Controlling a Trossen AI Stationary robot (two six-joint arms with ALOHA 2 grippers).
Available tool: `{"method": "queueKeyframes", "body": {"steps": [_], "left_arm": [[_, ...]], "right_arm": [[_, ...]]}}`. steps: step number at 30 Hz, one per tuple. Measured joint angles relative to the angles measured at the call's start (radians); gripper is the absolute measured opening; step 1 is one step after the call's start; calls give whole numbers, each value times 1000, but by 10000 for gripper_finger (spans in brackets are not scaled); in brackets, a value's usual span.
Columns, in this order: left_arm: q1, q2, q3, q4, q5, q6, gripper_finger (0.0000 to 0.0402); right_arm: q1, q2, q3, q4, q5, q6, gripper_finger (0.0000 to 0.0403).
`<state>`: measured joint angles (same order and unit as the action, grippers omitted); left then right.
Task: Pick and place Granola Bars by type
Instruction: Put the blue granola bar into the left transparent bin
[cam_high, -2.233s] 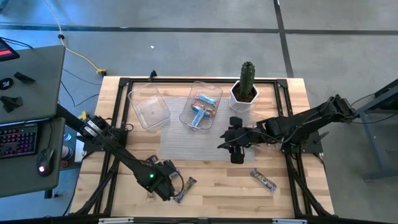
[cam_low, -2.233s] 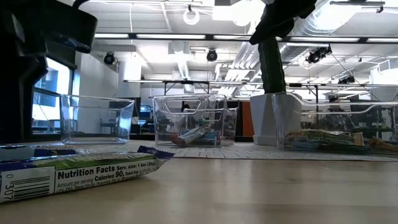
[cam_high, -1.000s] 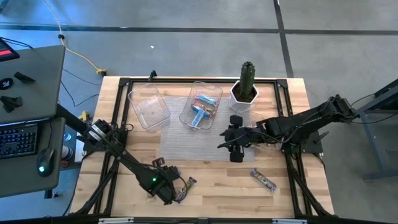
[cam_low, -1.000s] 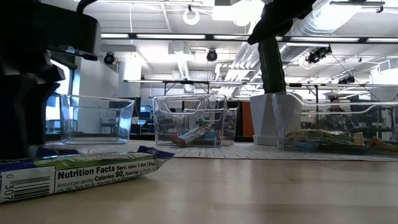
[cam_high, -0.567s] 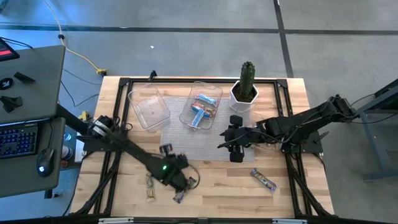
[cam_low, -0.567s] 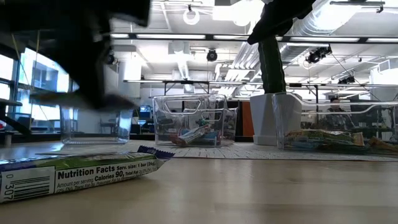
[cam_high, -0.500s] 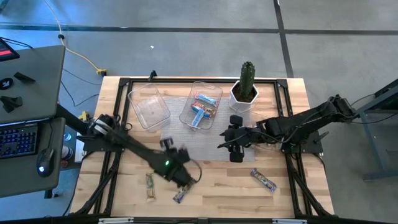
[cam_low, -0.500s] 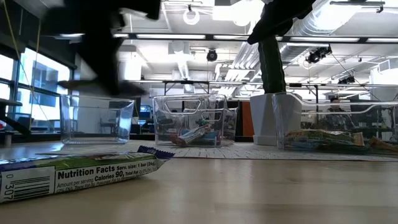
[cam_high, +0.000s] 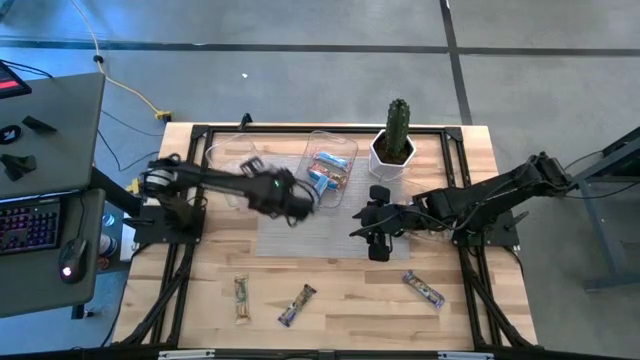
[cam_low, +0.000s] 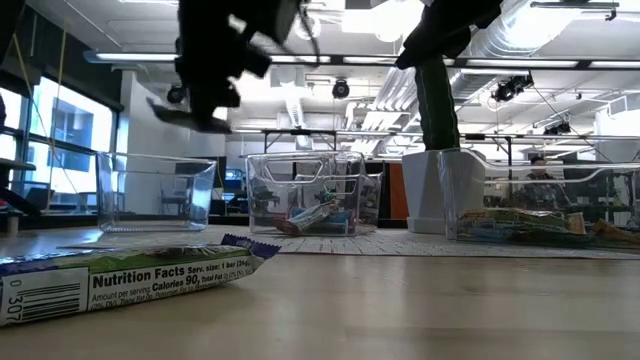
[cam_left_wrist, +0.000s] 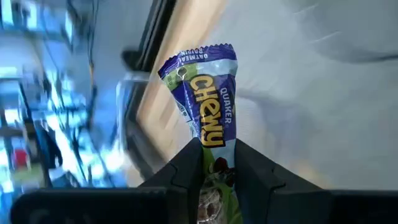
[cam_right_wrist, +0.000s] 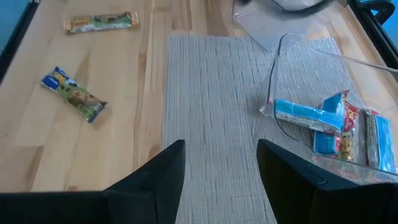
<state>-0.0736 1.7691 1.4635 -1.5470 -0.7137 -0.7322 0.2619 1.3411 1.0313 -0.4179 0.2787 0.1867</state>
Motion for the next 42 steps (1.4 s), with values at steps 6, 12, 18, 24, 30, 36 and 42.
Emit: {"method": "queueKeyframes", "body": {"steps": [6, 12, 18, 24, 30, 36, 42], "left_arm": [[144, -54, -239, 88, 108, -1, 73], [214, -64, -387, 334, 155, 123, 73], [232, -63, -395, 422, 157, 186, 73], [231, -62, -390, 415, 135, 194, 73], [233, -62, -390, 421, 167, 198, 73], [232, -61, -389, 421, 258, 205, 86], [231, -61, -388, 422, 233, 231, 138]], "right_arm": [[0, 0, 0, 11, 1, -3, 184], [0, 0, 0, 13, 3, -10, 184], [-1, 0, 0, 52, 3, -11, 184], [0, 0, 0, 110, 44, -11, 184], [-6, 0, 0, 141, 98, -69, 184], [-17, 0, 0, 138, 13, -93, 184], [-10, 0, 0, 89, -120, -76, 184]]}}
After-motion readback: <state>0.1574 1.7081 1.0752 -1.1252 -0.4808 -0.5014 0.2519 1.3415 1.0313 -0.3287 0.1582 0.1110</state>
